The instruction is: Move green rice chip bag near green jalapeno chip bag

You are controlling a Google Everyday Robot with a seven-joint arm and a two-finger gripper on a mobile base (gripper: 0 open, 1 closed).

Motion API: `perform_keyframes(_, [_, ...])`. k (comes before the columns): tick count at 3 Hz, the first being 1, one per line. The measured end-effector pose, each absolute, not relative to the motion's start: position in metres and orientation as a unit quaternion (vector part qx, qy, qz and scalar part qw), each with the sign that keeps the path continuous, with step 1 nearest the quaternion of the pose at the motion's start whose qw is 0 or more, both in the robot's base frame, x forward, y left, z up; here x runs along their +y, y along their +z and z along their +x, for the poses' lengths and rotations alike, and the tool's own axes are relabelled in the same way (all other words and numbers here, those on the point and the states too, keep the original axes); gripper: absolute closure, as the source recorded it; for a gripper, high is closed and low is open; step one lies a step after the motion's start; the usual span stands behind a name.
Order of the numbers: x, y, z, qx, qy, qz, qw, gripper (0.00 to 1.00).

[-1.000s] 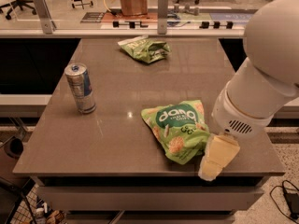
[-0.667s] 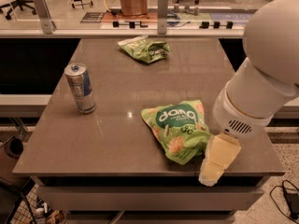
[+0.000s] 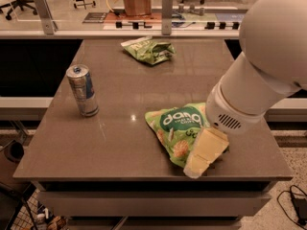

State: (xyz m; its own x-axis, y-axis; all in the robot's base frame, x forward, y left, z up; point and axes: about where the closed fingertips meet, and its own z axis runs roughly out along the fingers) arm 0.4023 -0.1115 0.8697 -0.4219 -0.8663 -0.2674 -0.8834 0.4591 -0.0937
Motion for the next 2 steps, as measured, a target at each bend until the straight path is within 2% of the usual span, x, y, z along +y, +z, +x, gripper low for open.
perform_keyframes(2, [-0.092, 0.827, 0.439, 0.858, 0.043, -0.481, 0.174, 0.00])
